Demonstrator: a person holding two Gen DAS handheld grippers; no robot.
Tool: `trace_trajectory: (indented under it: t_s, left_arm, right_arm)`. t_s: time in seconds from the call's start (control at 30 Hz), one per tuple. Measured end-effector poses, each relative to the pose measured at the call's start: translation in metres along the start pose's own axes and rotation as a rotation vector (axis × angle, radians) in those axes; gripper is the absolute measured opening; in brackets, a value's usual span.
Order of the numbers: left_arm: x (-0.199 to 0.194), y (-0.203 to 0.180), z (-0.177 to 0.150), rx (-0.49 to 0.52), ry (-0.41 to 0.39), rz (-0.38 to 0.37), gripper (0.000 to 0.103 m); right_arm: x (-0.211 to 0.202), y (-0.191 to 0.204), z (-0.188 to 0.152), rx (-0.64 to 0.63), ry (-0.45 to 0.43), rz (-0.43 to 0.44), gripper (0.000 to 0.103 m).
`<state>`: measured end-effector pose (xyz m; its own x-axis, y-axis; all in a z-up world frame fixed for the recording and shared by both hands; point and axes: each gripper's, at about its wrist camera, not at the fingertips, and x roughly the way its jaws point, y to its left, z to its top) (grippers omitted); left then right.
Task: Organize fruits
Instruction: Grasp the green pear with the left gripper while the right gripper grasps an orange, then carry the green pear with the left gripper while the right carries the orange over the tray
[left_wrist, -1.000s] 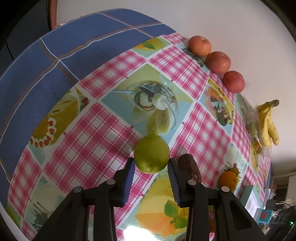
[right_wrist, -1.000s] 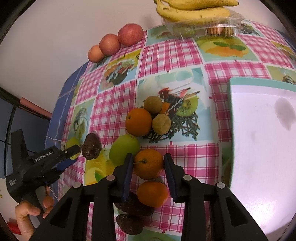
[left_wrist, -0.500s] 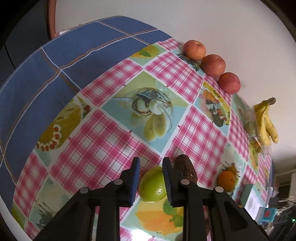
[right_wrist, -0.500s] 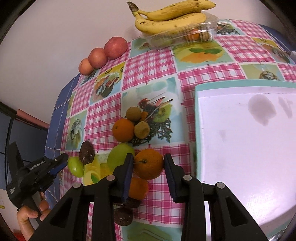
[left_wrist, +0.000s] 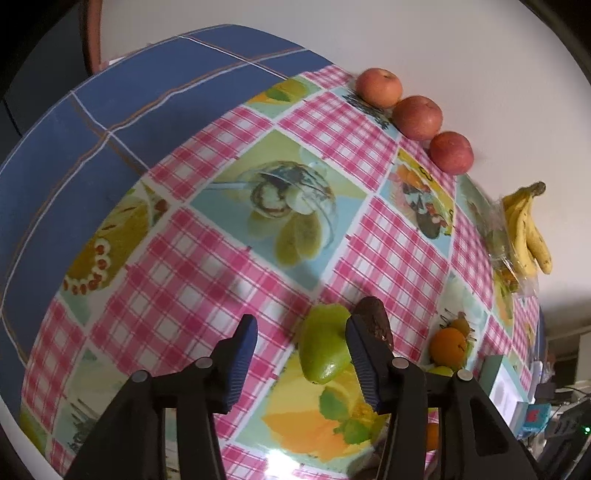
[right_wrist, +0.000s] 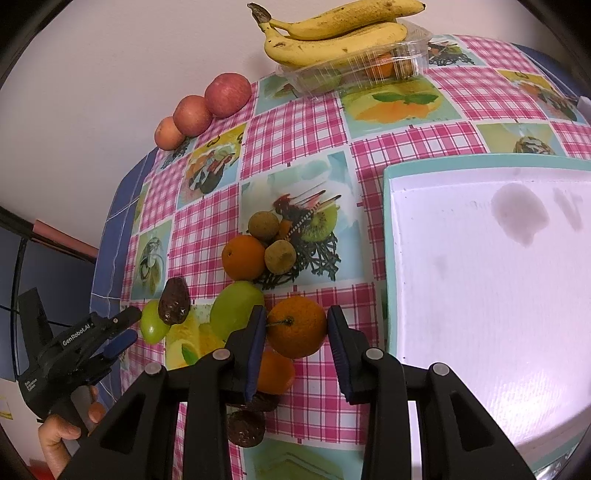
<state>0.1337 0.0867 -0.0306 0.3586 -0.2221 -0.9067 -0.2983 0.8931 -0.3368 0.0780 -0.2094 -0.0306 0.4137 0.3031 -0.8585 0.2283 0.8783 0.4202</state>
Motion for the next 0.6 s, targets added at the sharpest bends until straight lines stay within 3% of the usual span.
trace_trajectory:
  t_s: [0.17, 0.27, 0.37, 0.6]
  left_arm:
    - [0.016, -0.01, -0.005, 0.012, 0.058, -0.045, 0.053]
    - [0.015, -0.011, -0.005, 0.009, 0.046, -0.05, 0.045]
    - [0.016, -0.01, -0.006, 0.002, 0.051, -0.041, 0.045]
    - [0.023, -0.004, -0.009, -0.053, 0.087, -0.097, 0.041]
  right_arm:
    - [0.0, -0.001, 0.0, 0.002, 0.003, -0.002, 0.035]
    - [0.001, -0.001, -0.001, 0.003, 0.009, -0.003, 0.035]
    - [0.001, -0.002, -0.001, 0.006, 0.011, -0.007, 0.035]
    - [0.001, -0.003, 0.0, 0.012, 0.013, -0.006, 0.035]
